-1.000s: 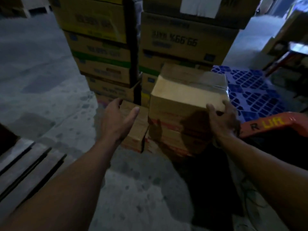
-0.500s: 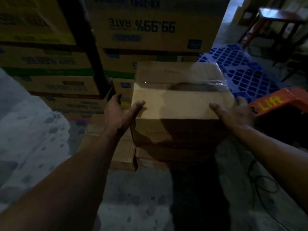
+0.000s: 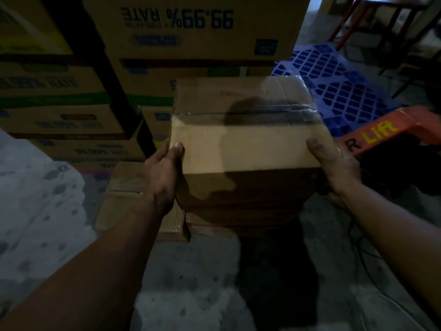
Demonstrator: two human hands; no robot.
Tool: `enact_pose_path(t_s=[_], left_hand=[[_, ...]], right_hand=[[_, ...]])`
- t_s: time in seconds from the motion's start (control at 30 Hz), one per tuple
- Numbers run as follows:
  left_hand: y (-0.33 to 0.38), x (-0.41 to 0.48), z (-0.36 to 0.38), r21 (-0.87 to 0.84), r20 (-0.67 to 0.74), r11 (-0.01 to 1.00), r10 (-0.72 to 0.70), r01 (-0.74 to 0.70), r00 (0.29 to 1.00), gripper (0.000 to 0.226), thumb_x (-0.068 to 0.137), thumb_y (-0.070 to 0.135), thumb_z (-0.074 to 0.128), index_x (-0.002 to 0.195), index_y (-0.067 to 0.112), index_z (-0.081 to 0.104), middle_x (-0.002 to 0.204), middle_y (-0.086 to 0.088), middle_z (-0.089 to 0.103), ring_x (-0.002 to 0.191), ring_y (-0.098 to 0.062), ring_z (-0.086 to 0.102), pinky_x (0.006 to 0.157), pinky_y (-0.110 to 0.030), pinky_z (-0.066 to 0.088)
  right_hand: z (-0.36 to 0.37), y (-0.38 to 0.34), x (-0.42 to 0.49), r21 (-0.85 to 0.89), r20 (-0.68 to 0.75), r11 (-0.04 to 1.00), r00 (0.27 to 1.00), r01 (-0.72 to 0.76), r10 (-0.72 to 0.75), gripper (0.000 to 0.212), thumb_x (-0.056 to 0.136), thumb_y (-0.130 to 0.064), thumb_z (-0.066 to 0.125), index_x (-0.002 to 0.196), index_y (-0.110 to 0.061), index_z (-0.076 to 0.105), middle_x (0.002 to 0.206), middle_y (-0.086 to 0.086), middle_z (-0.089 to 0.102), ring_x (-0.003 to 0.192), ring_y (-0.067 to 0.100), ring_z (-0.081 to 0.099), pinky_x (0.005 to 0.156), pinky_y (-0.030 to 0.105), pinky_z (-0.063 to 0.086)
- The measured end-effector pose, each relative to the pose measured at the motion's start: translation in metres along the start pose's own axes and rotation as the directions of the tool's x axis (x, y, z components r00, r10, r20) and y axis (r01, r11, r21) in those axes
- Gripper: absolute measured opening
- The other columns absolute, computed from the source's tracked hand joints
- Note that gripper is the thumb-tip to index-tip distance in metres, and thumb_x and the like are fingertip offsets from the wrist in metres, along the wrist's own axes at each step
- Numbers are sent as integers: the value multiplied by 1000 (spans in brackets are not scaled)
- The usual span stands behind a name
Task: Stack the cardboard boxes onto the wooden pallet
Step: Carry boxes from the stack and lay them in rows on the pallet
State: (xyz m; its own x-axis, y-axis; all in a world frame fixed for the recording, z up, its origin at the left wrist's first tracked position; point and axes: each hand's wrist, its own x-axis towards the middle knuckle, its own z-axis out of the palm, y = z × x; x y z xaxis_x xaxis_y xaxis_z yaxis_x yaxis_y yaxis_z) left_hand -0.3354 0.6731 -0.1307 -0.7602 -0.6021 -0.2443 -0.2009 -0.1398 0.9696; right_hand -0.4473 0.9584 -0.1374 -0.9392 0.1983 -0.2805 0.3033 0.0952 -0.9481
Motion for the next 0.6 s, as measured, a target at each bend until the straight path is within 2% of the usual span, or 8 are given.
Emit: enact_pose_path(t_s=[0.07, 0.1, 0.17, 0.2, 0.3, 0.4, 0.5, 0.6], left_hand=[[-4, 0, -2, 74, 83, 997, -11, 5, 996, 48, 102, 46, 47, 149, 38, 43, 130, 7, 57, 98, -14, 58, 70, -27, 45], [-8, -2, -3, 78, 136, 997, -22, 11, 991, 54, 98, 54, 49, 150, 43, 37, 133, 8, 55, 97, -13, 57, 70, -28, 46], [-16, -6, -5, 0, 209, 998, -65, 67, 976, 74, 85, 63, 63, 150, 47, 31, 136, 6, 56, 106, -21, 60, 79, -45, 55], [-21, -8, -4, -46, 218, 996, -68, 80, 974, 75, 82, 59, 70, 147, 47, 35, 135, 3, 58, 107, -26, 62, 78, -51, 56], [-26, -13, -3, -87, 182, 995, -31, 47, 983, 57, 81, 40, 76, 134, 39, 53, 128, -7, 63, 84, -29, 60, 52, -36, 53], [-30, -17, -1, -155, 151, 988, 0, 23, 989, 48, 83, 33, 73, 129, 38, 59, 126, -8, 64, 88, -34, 59, 50, -34, 51], [-37, -35, 0, -205, 133, 978, 2, 25, 991, 41, 90, 22, 67, 128, 36, 61, 124, -9, 67, 93, -36, 62, 51, -38, 53], [-39, -57, -5, -238, 92, 971, 11, 11, 996, 36, 92, 17, 65, 125, 33, 63, 112, -7, 70, 87, -34, 65, 52, -38, 54]], right_hand=[[-5, -2, 1, -14, 53, 1000, 998, -19, 20, 89, 58, -67, 84, 134, -29, 57, 120, 2, 63, 107, 26, 63, 92, 50, 56], [-8, -1, 2, -23, 72, 999, 997, -33, 34, 96, 53, -70, 85, 135, -30, 57, 122, 3, 62, 109, 27, 62, 93, 51, 55], [-15, 3, 3, -18, 106, 998, 992, -64, 66, 104, 45, -69, 89, 136, -33, 55, 125, 3, 59, 110, 29, 60, 90, 54, 56], [-20, 4, 2, 1, 135, 996, 987, -84, 83, 103, 45, -64, 91, 137, -34, 55, 126, 4, 60, 109, 29, 61, 87, 54, 57], [-22, 7, 5, 67, 205, 987, 970, -144, 127, 105, 47, -53, 95, 140, -33, 51, 127, 6, 60, 108, 30, 64, 83, 54, 59], [-24, 8, 6, 91, 238, 988, 966, -124, 99, 104, 50, -51, 94, 142, -35, 49, 128, 6, 59, 108, 29, 64, 84, 53, 59], [-28, 9, 3, 75, 263, 993, 963, -85, 63, 99, 54, -51, 92, 142, -35, 50, 127, 3, 60, 109, 27, 63, 88, 52, 58], [-31, 5, -3, 34, 303, 999, 953, -29, 17, 95, 57, -52, 90, 141, -33, 51, 128, 3, 60, 111, 27, 62, 92, 51, 56]])
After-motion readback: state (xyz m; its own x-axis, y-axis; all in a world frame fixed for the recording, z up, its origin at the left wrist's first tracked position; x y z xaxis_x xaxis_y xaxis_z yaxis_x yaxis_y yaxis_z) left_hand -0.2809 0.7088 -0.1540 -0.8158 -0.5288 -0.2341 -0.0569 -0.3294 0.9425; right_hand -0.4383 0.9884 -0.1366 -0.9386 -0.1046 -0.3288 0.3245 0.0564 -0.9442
